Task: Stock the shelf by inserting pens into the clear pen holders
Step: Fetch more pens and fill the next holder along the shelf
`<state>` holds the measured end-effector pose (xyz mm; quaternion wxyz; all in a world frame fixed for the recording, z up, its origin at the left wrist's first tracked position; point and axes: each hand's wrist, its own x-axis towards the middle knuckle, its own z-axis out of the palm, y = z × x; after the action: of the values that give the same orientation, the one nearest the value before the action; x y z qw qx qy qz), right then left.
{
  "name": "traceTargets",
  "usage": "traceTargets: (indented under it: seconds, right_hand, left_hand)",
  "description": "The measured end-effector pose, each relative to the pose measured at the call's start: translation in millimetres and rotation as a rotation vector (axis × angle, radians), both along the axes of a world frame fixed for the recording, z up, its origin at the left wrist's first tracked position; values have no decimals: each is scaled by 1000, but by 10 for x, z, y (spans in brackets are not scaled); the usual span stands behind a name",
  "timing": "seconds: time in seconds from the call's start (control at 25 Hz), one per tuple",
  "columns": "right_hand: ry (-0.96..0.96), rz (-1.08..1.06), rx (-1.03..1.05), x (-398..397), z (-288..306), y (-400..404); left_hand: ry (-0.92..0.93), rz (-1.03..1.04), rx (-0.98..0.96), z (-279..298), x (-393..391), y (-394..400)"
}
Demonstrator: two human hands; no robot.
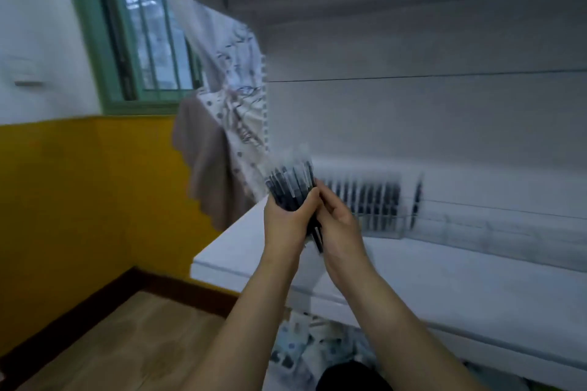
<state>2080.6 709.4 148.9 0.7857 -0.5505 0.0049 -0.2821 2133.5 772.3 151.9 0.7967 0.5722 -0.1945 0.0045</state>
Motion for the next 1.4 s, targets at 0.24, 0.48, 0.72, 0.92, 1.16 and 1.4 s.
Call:
traceTargets:
  seconds: [0.24, 0.48, 0.72, 0.92, 1.16, 1.4]
  right_hand:
    - [132, 10, 117, 240, -363, -814]
    - [320, -248, -245, 141, -545, -1264]
    - [381, -513, -614, -21, -618, -1403]
    - [316, -705, -547, -150, -485, -1662]
    - [335, -862, -628, -117, -283, -2320]
    - [426, -754, -911, 45, -170, -2517]
  left_hand:
    - [-12, -80, 270, -277, 386, -715]
    - [-109, -165, 528, -435, 524, -993]
    - [-122, -264, 467, -541, 522, -945]
    - [-75, -310, 447, -516, 459, -1065]
    - [-72, -348, 385, -448, 379, -1415]
    - [-120, -340, 375, -395, 395, -1626]
